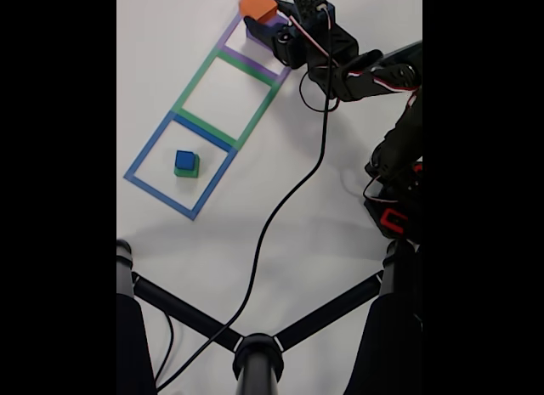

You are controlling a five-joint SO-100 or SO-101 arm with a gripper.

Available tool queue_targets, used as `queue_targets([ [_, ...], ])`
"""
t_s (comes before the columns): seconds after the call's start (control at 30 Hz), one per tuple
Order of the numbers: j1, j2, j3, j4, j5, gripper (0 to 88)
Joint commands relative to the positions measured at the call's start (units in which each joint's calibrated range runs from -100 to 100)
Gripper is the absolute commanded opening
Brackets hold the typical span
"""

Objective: Tower of hanoi

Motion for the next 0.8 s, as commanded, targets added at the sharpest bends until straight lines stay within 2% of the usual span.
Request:
queue_targets([
  [0.0, -0.9, -14.8, -0.2, 14.5, 0.2, 13.2],
  [0.2, -0.9, -33.4, -4.1, 44.8, 0.2, 12.4],
  [0.47, -3.8, -43.4, -32.2, 91.9, 0.2, 12.3],
  [0.6, -6.6, -43.4, -46.5, 107.8, 0.2, 12.0],
  [0.77, -11.3, -43.4, -58.4, 120.1, 0.2, 11.7],
])
